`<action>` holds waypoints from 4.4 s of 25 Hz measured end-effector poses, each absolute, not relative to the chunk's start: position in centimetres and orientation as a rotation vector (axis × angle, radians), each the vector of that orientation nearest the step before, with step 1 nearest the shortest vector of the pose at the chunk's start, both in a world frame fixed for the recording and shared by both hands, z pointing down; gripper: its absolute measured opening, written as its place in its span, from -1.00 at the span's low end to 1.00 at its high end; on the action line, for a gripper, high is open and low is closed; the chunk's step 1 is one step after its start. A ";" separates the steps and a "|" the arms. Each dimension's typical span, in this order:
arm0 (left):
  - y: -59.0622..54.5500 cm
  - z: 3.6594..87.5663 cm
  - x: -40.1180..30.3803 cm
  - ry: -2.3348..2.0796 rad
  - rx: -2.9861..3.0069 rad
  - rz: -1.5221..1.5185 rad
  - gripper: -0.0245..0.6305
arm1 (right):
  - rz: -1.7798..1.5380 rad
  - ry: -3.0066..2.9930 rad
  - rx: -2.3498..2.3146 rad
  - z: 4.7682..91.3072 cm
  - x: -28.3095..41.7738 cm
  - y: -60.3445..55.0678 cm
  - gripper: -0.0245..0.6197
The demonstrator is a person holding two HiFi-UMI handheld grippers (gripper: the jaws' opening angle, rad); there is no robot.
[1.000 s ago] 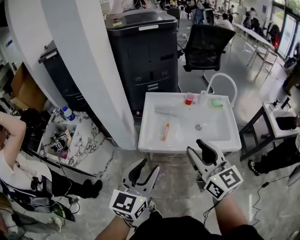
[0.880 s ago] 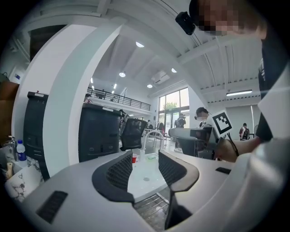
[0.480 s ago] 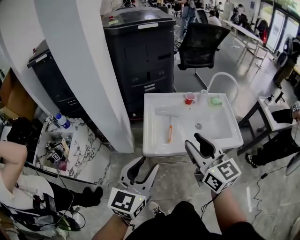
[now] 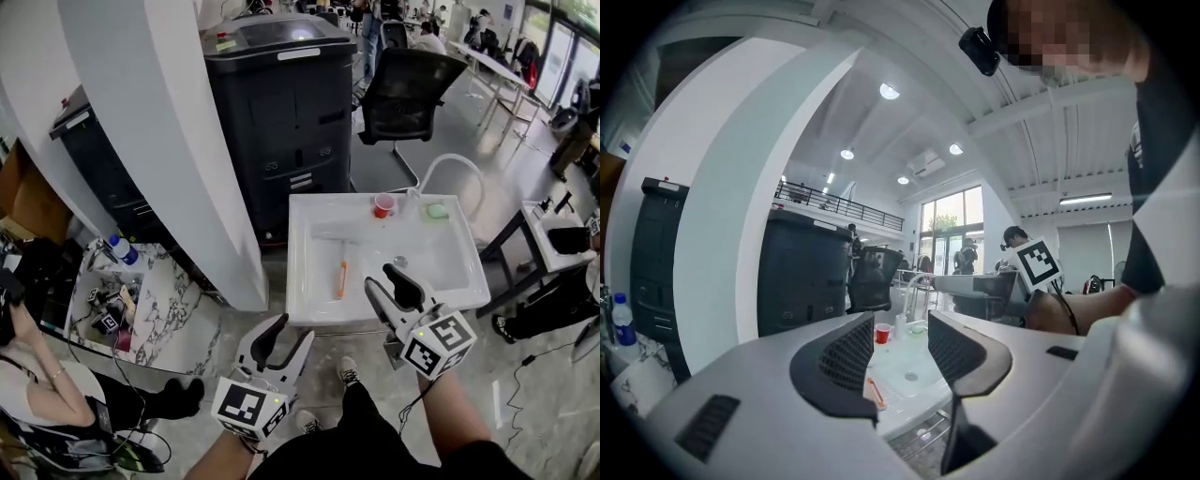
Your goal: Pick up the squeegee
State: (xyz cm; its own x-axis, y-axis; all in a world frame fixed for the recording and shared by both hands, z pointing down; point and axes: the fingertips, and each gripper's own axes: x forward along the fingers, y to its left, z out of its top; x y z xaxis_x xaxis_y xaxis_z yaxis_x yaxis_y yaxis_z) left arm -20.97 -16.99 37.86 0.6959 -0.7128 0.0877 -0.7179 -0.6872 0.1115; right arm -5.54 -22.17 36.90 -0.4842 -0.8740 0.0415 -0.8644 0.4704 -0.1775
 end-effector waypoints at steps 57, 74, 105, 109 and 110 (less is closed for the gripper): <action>-39.7 46.5 -12.9 -1.371 2.505 0.208 -0.26 | -1.923 2.327 -1.326 73.5 -0.6 -47.6 -0.25; -39.6 47.0 -14.4 -1.408 2.460 0.215 -0.24 | -2.131 2.200 -1.269 75.7 -2.4 -47.5 -0.63; -31.2 42.4 -19.0 -1.350 2.564 0.093 -0.24 | -1.655 2.262 -1.214 61.4 -4.6 -43.1 -0.75; -29.1 41.1 -20.3 -1.340 2.593 0.062 -0.24 | -1.545 2.250 -1.167 57.2 -5.6 -41.3 -0.75; -28.5 40.8 -20.7 -1.336 2.599 0.054 -0.24 | -1.516 2.253 -1.162 56.1 -5.8 -40.7 -0.75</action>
State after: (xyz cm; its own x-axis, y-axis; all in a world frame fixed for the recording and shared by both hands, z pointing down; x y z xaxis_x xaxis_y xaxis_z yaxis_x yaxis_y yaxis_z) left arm -20.67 -28.54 40.79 0.5865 -0.7992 0.1316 -0.8072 -0.5634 0.1761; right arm -5.77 -40.75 56.10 -0.6755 -0.6908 0.2578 -0.4991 0.1710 -0.8495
